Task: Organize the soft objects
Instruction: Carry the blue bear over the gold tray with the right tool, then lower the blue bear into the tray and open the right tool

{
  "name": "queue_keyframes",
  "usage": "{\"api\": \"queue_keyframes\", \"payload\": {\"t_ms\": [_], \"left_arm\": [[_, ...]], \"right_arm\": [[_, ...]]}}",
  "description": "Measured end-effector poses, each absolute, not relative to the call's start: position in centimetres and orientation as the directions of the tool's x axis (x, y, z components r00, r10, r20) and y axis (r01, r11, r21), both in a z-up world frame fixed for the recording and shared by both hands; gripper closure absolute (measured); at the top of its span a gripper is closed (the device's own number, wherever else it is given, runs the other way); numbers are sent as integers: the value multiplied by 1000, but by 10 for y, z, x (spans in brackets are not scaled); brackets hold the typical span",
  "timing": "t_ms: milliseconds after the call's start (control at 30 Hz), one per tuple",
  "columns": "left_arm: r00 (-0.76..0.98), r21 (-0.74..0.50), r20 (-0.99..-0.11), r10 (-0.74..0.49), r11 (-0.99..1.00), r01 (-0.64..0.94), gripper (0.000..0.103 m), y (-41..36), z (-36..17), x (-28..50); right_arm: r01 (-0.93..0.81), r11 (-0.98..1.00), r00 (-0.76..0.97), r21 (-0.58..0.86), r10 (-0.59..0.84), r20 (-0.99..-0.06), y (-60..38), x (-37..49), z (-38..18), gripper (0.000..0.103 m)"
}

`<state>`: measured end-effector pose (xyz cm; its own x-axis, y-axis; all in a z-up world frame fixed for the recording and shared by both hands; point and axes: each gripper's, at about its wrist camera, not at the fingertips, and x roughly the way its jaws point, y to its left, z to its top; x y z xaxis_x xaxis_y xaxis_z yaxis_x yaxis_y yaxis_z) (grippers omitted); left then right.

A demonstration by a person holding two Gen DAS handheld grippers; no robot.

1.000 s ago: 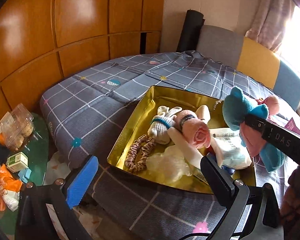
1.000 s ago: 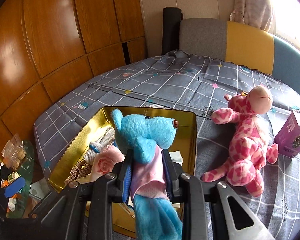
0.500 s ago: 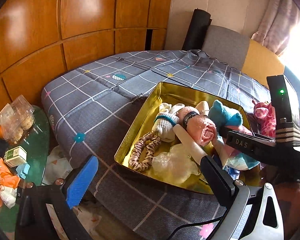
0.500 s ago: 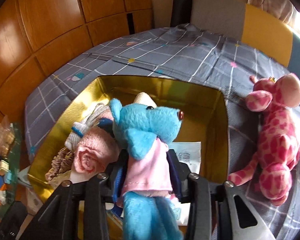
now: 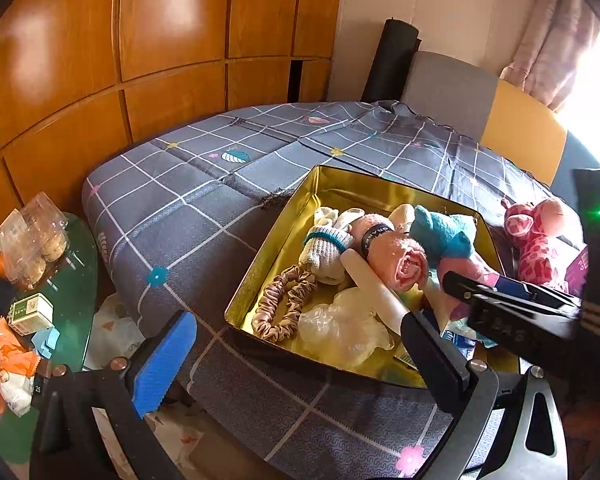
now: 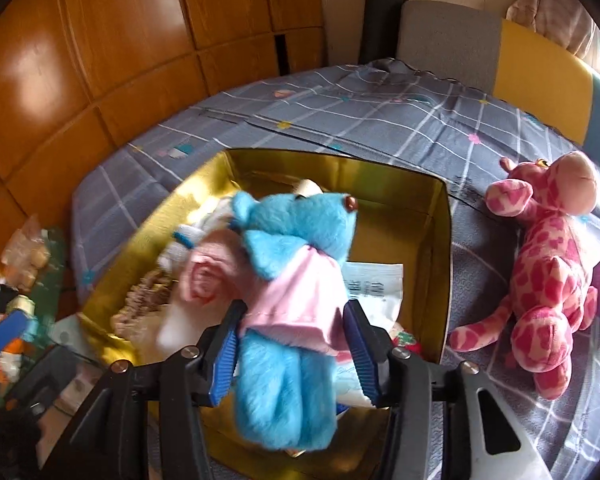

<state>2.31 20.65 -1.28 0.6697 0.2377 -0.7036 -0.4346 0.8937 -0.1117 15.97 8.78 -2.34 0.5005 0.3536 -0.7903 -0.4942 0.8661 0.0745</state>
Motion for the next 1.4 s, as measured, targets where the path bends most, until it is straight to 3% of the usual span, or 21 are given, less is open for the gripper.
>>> {"api": "queue_keyframes", "payload": {"t_ms": [33,167,833,1400], "left_arm": [[671,-109,-702,240,894,-434,0,206,-12,23],[669,-98,-702,243,898,-429,0,204,-11,24],[678,-88,-698,232,911,-402,0,191,-6,21],[719,-53,-643,263,922,-385,0,163,12,8]], "right_arm": [[-484,871,499,78,348,-794,90,164,-26,68],[-444,895,510,37,286,-811,95,181,-38,71],[-441,896,533,54,310,-787,73,159,-33,61],[-271,962,740,-29,189,-645,10,82,-2,60]]}}
